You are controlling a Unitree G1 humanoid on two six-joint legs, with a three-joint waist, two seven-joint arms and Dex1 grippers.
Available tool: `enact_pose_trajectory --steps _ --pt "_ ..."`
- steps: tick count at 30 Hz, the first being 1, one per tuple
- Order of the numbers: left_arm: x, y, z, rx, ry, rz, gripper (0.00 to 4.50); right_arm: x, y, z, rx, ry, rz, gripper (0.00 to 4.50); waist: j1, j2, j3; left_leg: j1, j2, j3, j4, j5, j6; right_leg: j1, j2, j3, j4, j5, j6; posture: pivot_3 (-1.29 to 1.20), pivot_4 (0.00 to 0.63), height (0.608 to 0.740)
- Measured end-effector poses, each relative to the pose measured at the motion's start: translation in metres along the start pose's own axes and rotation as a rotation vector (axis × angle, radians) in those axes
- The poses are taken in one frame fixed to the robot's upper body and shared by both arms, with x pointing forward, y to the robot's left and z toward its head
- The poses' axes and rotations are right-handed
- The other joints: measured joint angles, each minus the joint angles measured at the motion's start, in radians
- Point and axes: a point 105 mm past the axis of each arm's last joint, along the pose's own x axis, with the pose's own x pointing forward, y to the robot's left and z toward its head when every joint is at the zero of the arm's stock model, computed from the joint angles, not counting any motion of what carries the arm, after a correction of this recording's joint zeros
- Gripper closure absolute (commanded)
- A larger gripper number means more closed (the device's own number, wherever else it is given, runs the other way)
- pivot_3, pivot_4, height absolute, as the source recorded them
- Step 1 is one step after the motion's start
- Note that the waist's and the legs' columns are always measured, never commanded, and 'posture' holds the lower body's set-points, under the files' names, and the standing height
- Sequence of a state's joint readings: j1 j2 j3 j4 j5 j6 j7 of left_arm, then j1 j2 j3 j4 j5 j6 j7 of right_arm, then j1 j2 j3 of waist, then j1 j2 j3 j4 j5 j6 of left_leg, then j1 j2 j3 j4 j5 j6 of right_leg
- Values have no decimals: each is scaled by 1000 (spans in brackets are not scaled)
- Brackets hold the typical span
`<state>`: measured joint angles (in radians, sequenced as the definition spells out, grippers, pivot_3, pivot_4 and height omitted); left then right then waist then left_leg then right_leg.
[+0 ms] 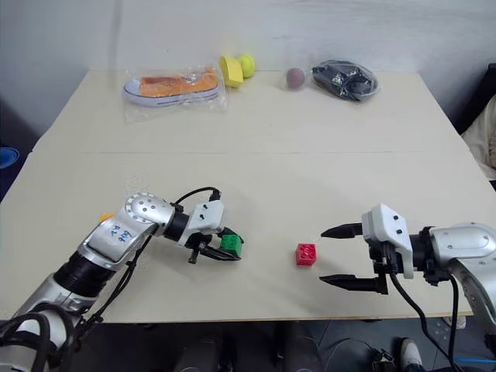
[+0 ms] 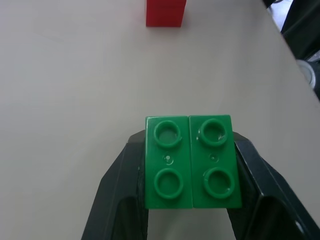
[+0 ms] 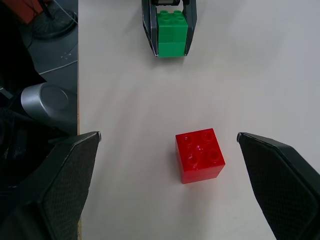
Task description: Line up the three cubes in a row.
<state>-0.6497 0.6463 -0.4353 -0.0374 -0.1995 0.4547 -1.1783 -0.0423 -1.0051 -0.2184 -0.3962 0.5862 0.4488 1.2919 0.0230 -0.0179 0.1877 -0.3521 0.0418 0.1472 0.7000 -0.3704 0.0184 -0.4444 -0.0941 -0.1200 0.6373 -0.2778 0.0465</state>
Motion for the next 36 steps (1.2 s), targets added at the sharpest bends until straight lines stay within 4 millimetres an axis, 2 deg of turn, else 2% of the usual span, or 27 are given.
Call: enact_pose_trajectory --steps 11,13,17,21,26,31,33,36 --pt "6 -6 -9 21 48 -7 2981 0 -3 -2 -16 11 -33 0 1 0 0 0 0 0 1 0 1 0 -1 0 0 0 0 0 150 740" --pt "6 -5 -9 32 59 2 2268 1 -3 -1 -26 10 -28 0 2 0 0 0 -1 0 1 0 1 0 -1 0 0 0 0 0 150 740" --pt "7 -3 -10 2 64 29 1268 3 -6 4 -55 7 -27 0 1 0 0 0 0 -1 1 0 1 0 -1 0 0 0 0 0 150 740" --pt "-15 -9 -11 -103 31 104 12 11 -7 9 -69 -7 17 0 -5 0 0 0 1 -1 0 0 1 0 0 0 0 0 0 0 150 740" --pt "-79 -28 -25 -286 -20 368 12 20 -18 29 -103 -77 63 0 -27 0 0 0 4 -1 0 0 -1 0 0 0 0 0 -1 0 150 740" --pt "-123 -57 -41 -453 -57 653 12 27 -25 44 -107 -137 114 0 -20 0 0 0 3 -2 0 -1 0 0 -1 0 -1 0 -1 0 150 740" --pt "-135 -62 -45 -521 -100 822 12 31 -26 47 -111 -150 139 0 -11 0 0 0 2 -2 1 -1 0 1 -2 0 -1 0 -1 0 150 740" --pt "-137 -70 -51 -604 -133 981 12 35 -29 45 -99 -147 156 0 -1 -1 0 0 1 -2 1 -1 1 1 -3 0 0 0 0 0 150 740"
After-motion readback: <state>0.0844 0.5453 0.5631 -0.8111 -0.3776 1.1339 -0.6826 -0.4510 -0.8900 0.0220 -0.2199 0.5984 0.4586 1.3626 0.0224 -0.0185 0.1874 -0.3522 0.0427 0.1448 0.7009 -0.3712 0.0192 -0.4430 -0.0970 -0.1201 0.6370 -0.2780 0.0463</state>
